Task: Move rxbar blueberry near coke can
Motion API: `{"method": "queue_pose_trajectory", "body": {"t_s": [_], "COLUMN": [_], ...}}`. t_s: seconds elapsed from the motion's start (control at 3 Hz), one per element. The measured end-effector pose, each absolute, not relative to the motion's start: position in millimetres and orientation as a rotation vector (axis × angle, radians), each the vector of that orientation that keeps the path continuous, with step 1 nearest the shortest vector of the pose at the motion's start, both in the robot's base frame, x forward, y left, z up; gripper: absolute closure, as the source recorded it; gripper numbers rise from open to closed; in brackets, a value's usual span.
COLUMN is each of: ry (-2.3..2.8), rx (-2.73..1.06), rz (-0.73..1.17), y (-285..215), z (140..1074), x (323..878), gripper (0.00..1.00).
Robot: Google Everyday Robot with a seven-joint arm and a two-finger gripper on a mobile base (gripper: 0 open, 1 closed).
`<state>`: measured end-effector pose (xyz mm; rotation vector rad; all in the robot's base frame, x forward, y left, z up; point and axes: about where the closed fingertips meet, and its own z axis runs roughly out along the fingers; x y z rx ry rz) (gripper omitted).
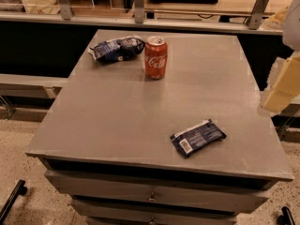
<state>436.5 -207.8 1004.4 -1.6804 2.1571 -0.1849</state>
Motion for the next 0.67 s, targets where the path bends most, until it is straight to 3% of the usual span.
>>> {"method": "queue_pose_trajectory", "body": {"t_s": [0.67], "ry": [2.078], "rx": [-1.893], "rz": [-0.201], "y": [-185], "z": [984], "x": [439], "gripper": [0.0]}}
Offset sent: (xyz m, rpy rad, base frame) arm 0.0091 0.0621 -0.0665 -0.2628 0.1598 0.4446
